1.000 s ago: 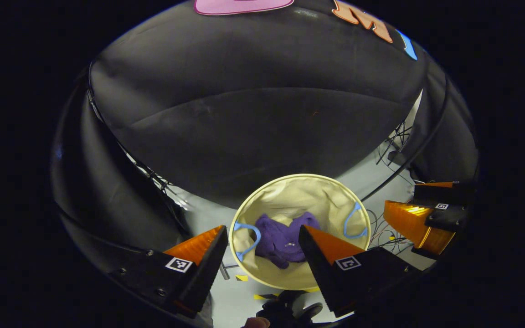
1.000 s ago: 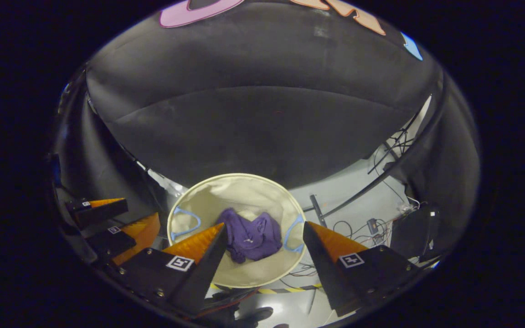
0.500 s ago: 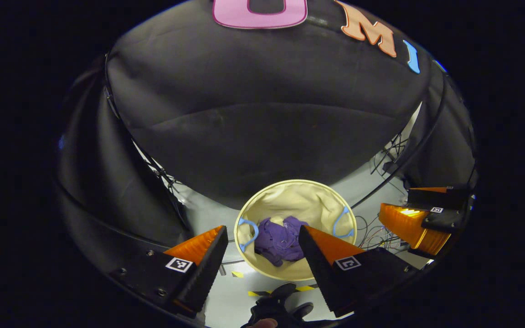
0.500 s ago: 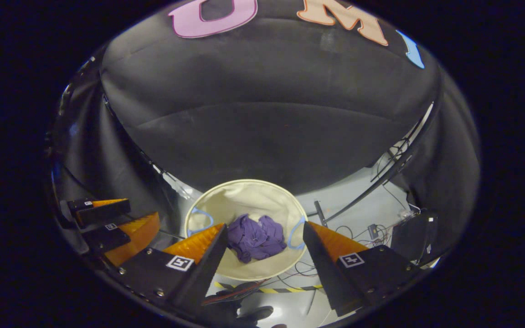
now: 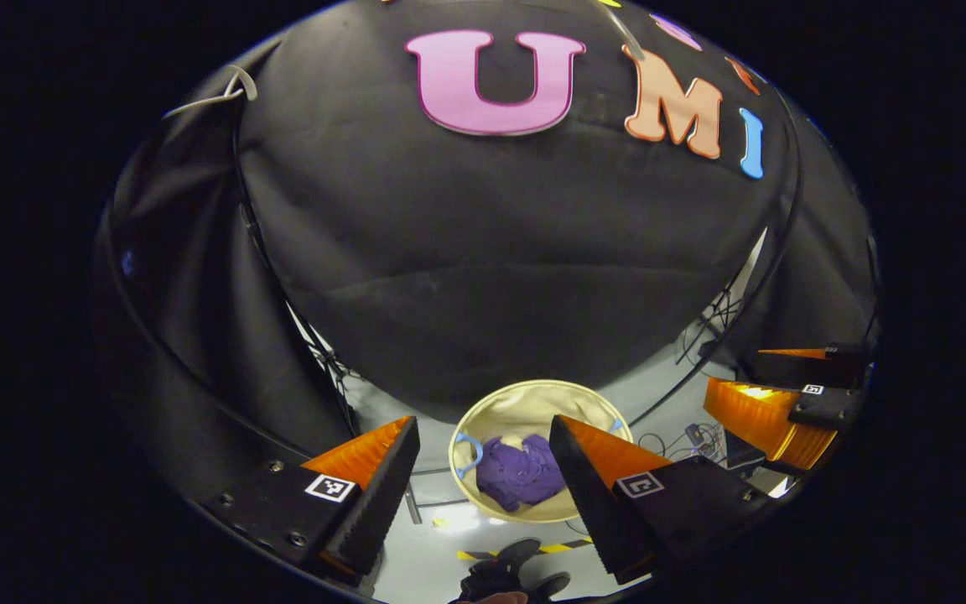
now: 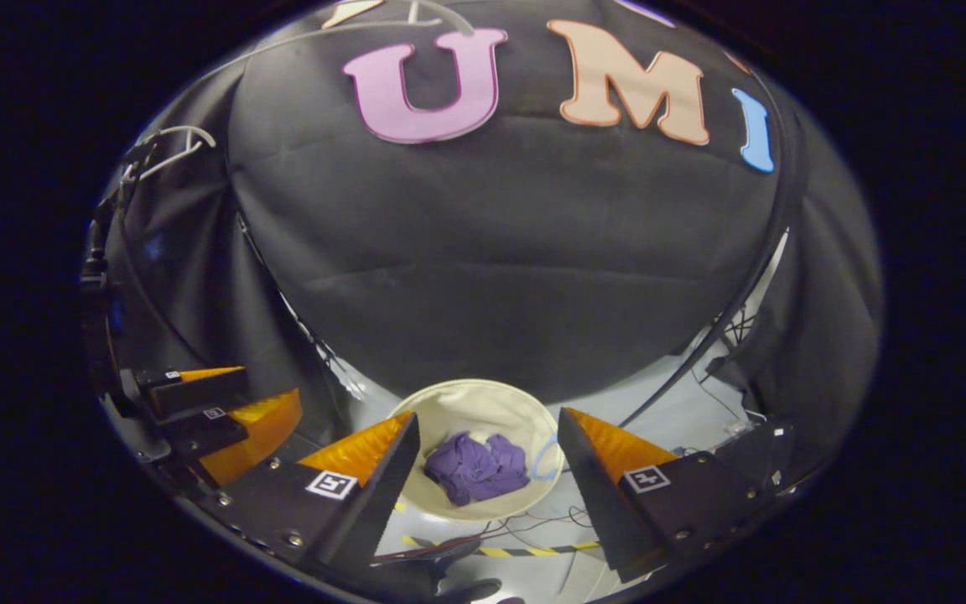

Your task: Grasp the clothes on the hanger with both hands and then place them into the laundry hamper below.

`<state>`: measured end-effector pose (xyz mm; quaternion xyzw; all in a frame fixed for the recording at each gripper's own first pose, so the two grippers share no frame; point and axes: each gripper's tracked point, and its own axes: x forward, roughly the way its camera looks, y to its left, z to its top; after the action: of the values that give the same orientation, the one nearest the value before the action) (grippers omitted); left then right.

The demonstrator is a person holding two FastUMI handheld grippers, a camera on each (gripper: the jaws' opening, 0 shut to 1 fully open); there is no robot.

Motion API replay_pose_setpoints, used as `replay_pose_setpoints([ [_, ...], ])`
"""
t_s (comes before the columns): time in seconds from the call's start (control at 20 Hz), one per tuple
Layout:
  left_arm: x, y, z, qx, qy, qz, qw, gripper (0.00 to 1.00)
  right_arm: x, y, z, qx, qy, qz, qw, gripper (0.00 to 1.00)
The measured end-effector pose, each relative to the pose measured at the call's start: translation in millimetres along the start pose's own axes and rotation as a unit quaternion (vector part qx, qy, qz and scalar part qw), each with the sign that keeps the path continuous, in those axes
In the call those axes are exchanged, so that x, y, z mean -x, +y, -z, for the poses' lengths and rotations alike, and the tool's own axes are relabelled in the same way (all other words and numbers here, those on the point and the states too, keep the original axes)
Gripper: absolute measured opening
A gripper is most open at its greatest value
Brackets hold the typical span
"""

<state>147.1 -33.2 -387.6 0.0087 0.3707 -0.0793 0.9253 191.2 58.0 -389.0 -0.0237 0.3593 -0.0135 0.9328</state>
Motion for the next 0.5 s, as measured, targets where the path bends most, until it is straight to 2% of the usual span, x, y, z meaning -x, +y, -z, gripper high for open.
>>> replay_pose_setpoints([
  [0.5, 88.4, -12.1, -73.6, 0.011, -0.110, 0.008, 0.994, 0.97, 93.3, -4.8, -69.4, -0.001, -0.098, -0.006, 0.995, 0.99],
])
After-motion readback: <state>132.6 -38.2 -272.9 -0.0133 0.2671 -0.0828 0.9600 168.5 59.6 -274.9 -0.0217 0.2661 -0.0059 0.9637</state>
